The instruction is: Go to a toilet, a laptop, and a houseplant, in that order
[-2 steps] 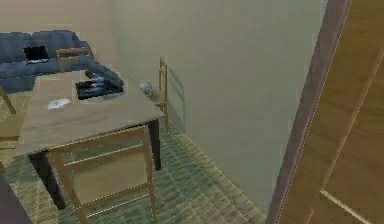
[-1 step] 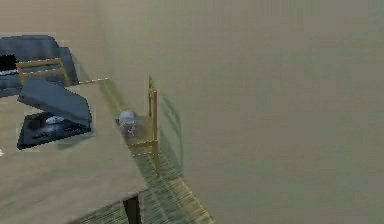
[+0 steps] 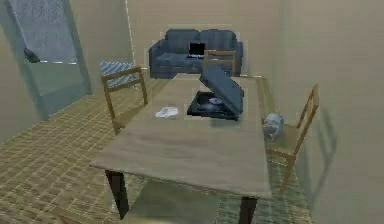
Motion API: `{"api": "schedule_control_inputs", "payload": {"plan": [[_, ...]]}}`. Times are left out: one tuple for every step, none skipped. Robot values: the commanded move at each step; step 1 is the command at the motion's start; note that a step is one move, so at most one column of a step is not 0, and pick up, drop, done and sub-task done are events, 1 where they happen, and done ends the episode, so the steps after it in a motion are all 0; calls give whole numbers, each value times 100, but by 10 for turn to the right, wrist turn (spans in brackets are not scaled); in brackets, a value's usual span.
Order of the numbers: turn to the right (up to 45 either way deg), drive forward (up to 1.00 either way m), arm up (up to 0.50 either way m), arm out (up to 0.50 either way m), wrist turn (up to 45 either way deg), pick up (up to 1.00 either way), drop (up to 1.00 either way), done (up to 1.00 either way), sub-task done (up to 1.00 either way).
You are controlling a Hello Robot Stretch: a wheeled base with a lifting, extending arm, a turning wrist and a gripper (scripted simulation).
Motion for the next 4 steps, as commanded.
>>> {"api": "schedule_control_inputs", "payload": {"plan": [[-450,0,0,0,0,0,0,0,0],[-240,0,0,0,0,0,0,0,0],[0,35,0,0,0,0,0,0,0],[150,0,0,0,0,0,0,0,0]]}}
